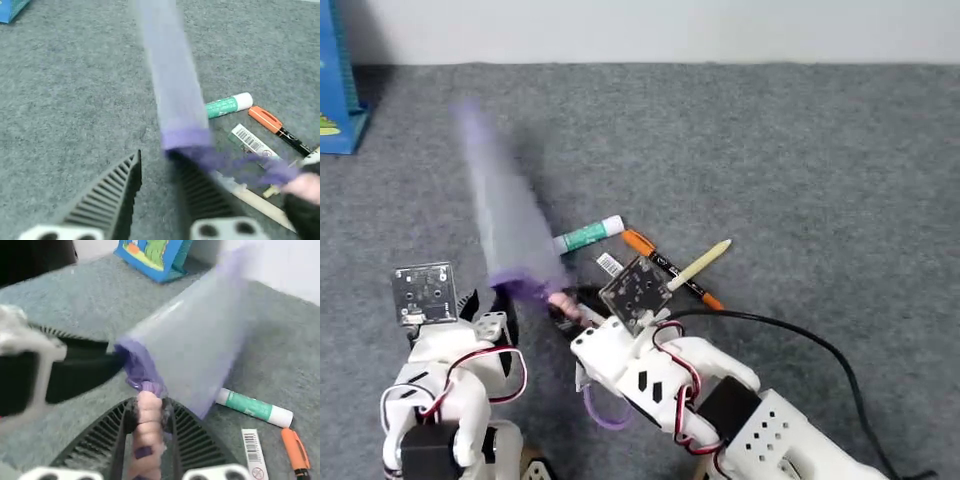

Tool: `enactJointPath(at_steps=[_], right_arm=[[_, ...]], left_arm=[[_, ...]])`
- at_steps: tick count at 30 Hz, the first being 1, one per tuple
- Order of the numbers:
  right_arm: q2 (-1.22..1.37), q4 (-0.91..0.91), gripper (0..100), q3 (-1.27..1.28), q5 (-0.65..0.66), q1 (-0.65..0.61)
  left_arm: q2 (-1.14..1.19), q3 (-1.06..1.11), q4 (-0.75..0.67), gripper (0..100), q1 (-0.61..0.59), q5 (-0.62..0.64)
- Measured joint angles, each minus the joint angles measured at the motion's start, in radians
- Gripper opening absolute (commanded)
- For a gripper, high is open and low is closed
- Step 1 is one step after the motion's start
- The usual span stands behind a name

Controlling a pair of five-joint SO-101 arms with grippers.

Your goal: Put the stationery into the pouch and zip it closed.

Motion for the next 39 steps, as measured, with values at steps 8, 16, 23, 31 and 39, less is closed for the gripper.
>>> enactJointPath(at_steps=[8, 16, 23, 31, 39], right_arm=[[0.000, -0.002, 0.8, 0.018, 0.038, -0.002], [-0.002, 0.043, 0.8, 0.018, 0.066, -0.002], [-0.025, 0.186, 0.8, 0.020, 0.167, 0.074], [-0.120, 0.336, 0.8, 0.020, 0.252, 0.209], [-0.189, 0.362, 3.7, 0.020, 0.255, 0.186]], left_arm=[[0.000, 0.000, 0.000, 1, 0.002, 0.000], [0.000, 0.000, 0.000, 1, 0.002, 0.002], [0.006, 0.002, 0.002, 1, -0.071, 0.020], [0.000, 0.049, 0.000, 1, -0.129, 0.034], [0.002, 0.083, 0.000, 1, -0.129, 0.034]])
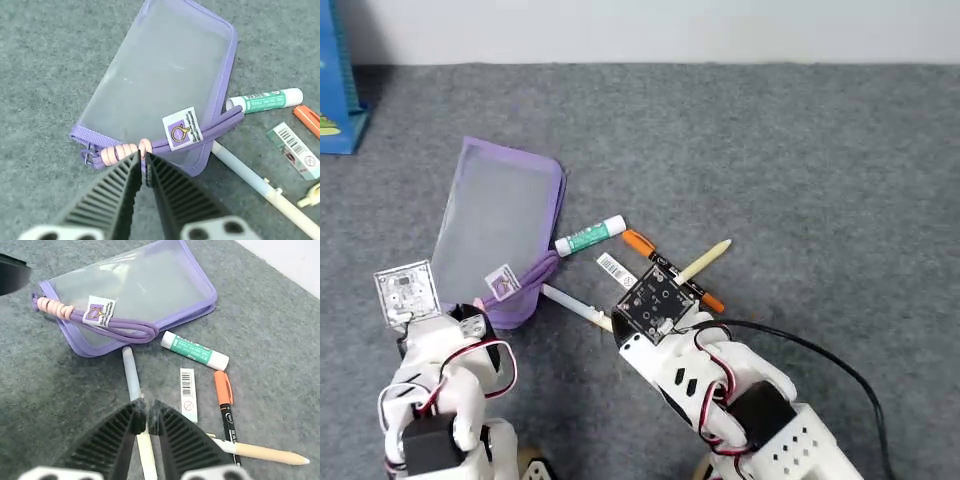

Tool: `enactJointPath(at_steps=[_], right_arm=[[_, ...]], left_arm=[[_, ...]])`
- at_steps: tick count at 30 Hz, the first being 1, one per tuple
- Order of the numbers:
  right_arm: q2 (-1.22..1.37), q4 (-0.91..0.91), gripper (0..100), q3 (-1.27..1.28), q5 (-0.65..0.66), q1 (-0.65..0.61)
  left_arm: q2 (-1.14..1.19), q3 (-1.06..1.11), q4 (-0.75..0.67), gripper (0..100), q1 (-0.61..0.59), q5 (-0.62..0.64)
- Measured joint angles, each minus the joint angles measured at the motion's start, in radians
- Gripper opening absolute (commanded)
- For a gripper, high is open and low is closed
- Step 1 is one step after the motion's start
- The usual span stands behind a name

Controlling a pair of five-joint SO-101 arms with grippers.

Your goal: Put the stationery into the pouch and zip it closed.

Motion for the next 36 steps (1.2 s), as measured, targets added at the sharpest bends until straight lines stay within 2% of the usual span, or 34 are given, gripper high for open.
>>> enactJointPath(at_steps=[5, 11, 14, 20, 24, 30, 36], right_arm=[[0.000, -0.029, 18.7, 0.000, -0.058, -0.003], [0.112, -0.040, 18.7, -0.061, -0.123, -0.017], [0.278, -0.097, 19.0, -0.153, -0.144, -0.051], [0.706, -0.318, 19.0, -0.272, -0.149, -0.127], [0.970, -0.423, 19.0, -0.354, -0.094, -0.137], [1.254, -0.456, 18.8, -0.537, -0.060, -0.137], [1.409, -0.465, 18.8, -0.671, -0.026, -0.107]], left_arm=[[0.000, 0.000, 0.000, 2, -0.051, 0.000], [0.000, -0.032, 0.000, 2, -0.275, 0.000], [0.000, -0.034, 0.000, 2, -0.328, 0.000], [0.000, -0.034, 0.000, 2, -0.347, 0.000], [0.000, -0.034, 0.000, 2, -0.344, 0.000], [0.000, -0.034, 0.000, 2, -0.344, 0.000], [0.000, -0.034, 0.000, 1, -0.344, 0.000]])
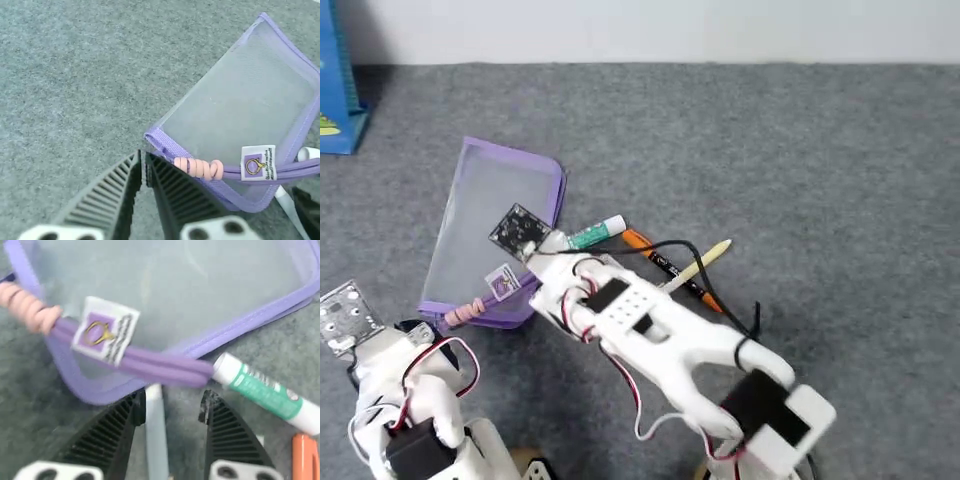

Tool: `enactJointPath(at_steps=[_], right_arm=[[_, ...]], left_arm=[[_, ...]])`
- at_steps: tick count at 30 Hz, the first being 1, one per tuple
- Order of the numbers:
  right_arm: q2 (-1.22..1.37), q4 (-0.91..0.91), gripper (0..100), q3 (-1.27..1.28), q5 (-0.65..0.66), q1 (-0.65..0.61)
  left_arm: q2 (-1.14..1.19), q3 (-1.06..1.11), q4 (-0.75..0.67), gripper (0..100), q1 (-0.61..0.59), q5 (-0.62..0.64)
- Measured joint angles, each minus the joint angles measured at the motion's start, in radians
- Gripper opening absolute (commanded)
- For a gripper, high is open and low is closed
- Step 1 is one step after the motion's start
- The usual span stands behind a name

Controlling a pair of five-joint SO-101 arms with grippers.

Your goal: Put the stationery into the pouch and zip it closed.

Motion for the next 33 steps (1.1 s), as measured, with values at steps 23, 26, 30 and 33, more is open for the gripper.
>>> enactJointPath(at_steps=[23, 26, 30, 33], right_arm=[[0.206, -0.028, 0.9, -0.226, 0.003, 0.041], [0.206, -0.028, 0.9, -0.226, 0.040, 0.052], [0.198, -0.028, 0.8, -0.210, 0.095, 0.083], [0.121, -0.028, 0.8, -0.127, 0.106, 0.101]], left_arm=[[0.000, 0.000, 0.000, 1, 0.000, 0.000], [0.000, 0.000, 0.000, 1, 0.000, 0.000], [0.000, 0.008, 0.000, 1, 0.000, 0.000], [0.000, 0.017, 0.000, 1, 0.000, 0.000]])
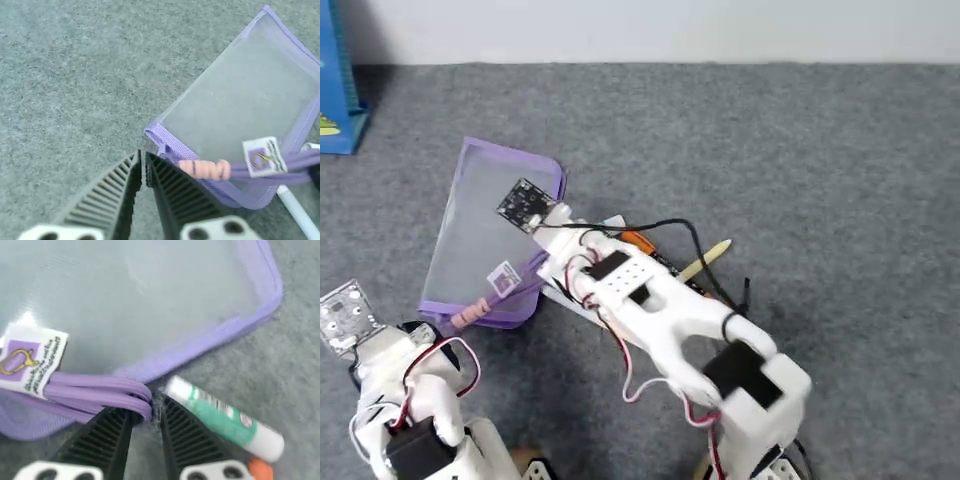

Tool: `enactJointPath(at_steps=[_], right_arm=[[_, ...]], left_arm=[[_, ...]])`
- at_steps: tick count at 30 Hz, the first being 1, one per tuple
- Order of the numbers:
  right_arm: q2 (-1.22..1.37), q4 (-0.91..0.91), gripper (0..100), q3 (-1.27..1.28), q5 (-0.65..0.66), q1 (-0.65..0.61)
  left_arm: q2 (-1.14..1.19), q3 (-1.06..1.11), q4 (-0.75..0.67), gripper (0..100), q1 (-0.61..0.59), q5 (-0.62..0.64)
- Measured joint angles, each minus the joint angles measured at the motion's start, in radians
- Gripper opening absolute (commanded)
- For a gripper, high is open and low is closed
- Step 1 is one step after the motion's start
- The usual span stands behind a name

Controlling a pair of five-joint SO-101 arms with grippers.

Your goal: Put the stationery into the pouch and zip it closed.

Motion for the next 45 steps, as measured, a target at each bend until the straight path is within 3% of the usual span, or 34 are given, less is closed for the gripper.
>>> enactJointPath(at_steps=[8, 13, 17, 22, 37, 45], right_arm=[[-0.373, 0.000, 0.8, 0.226, 0.003, 0.089], [-0.578, 0.055, 0.8, 0.264, 0.003, 0.109], [-0.684, 0.118, 0.8, 0.264, 0.005, 0.110], [-0.703, 0.123, 0.8, 0.264, 0.005, 0.114], [-0.717, 0.068, 0.8, 0.216, -0.046, 0.150], [-0.717, 0.068, 0.8, 0.195, -0.060, 0.153]], left_arm=[[0.000, 0.000, 0.000, 2, 0.003, 0.000], [0.002, 0.023, 0.000, 2, 0.097, -0.006], [0.000, 0.052, 0.000, 14, 0.161, -0.089], [0.000, 0.115, 0.000, 32, 0.219, -0.137], [0.000, 0.124, 0.000, 33, 0.414, -0.077], [0.000, 0.124, -0.063, 33, 0.445, -0.075]])
